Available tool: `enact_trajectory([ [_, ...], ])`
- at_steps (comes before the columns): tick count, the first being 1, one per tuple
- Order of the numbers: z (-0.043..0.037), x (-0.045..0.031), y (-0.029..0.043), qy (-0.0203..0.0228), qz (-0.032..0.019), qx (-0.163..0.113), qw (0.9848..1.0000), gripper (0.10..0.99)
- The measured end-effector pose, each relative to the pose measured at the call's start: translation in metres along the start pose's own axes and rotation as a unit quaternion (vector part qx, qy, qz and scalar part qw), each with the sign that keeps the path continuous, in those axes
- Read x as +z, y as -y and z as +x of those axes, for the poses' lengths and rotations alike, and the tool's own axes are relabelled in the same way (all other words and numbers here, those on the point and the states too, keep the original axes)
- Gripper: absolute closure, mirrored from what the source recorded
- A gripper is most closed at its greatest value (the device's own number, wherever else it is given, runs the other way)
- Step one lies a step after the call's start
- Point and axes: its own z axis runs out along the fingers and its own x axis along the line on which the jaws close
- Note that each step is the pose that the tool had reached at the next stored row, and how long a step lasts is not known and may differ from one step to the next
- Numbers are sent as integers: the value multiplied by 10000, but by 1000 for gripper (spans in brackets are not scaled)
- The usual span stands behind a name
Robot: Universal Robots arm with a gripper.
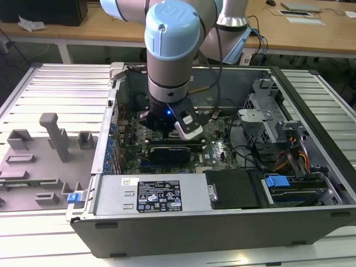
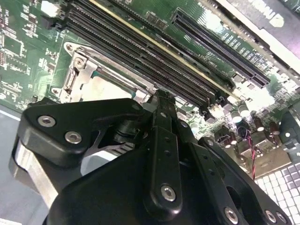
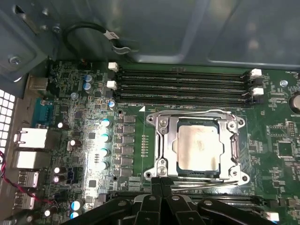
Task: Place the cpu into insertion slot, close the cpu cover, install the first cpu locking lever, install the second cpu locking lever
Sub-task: 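Install the second cpu locking lever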
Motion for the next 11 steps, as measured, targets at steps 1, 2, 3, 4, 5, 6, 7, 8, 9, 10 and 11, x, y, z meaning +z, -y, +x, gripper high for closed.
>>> enact_trajectory([
  [1, 3, 8, 7, -5, 0, 0, 10000, 980],
  [2, 4, 10, 15, -6, 1, 0, 10000, 980],
  [3, 5, 11, 28, -6, -1, 1, 10000, 980],
  [4, 6, 12, 38, -6, -3, 1, 10000, 980],
  [5, 7, 15, 46, -7, -11, 2, 10000, 980],
  [6, 8, 29, 58, -8, -26, 2, 10000, 980],
  [7, 10, 40, 62, -10, -37, 3, 10000, 980],
  [8, 11, 47, 64, -10, -50, 3, 10000, 980],
  [9, 14, 52, 65, -10, -63, 3, 10000, 980],
  [10, 17, 57, 66, -9, -79, 3, 10000, 980],
  [11, 21, 62, 67, -9, -93, 3, 10000, 980],
])
